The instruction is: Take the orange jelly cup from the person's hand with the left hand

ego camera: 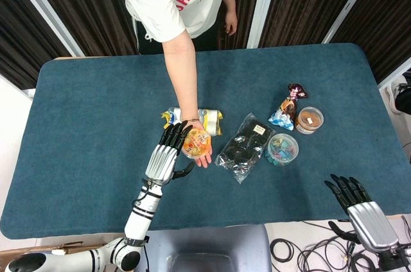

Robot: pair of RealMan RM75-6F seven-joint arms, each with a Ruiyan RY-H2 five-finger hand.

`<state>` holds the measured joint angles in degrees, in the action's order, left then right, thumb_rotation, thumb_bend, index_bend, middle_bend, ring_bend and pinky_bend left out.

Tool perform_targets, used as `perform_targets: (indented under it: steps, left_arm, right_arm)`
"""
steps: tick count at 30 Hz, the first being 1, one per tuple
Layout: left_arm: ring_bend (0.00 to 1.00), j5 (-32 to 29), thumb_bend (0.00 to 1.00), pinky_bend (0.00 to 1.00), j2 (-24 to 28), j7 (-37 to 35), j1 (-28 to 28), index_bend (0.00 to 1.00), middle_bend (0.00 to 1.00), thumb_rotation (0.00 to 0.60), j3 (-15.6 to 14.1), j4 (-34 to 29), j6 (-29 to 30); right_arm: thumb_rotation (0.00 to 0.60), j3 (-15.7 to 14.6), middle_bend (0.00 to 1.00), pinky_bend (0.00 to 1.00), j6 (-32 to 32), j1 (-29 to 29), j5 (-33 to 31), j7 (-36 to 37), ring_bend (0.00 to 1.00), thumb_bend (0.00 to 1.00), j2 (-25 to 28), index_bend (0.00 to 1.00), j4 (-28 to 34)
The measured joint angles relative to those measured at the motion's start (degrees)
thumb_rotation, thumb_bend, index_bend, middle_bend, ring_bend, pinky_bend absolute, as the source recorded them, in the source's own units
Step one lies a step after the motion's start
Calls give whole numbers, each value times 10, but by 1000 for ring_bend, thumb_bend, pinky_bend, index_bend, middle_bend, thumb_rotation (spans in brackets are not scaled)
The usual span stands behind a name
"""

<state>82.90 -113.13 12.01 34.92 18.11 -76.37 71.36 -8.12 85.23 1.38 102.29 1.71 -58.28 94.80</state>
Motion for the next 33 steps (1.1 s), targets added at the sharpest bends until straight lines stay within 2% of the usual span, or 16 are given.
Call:
perform_targets:
  steps: [12, 17, 21, 26, 33]
  left_arm:
    - [0, -20, 289, 87, -34, -47, 35, 0, 0, 600, 10, 67, -14]
    - [50, -31, 289, 201, -57, -55, 49, 84, 14, 600, 17, 100, -16]
    - [145, -30, 290, 306, -83, -62, 63, 183, 82, 600, 22, 148, -6]
    - [288, -25, 290, 440, -115, -82, 79, 329, 224, 600, 28, 211, 16]
    - [403, -8, 299, 541, -143, -124, 97, 432, 403, 600, 29, 266, 58]
  right_arm:
    - [600, -1, 0, 0, 15, -6, -4, 37, 0, 212, 13, 0, -12]
    - [600, -3, 0, 0, 23, -7, -1, 57, 0, 211, 19, 0, -19]
    - [600, -3, 0, 0, 32, -10, 1, 75, 0, 211, 23, 0, -25]
    - [600, -5, 0, 0, 39, -11, 6, 92, 0, 211, 28, 0, -32]
    - [600, -6, 0, 0, 42, -13, 9, 95, 0, 211, 28, 0, -35]
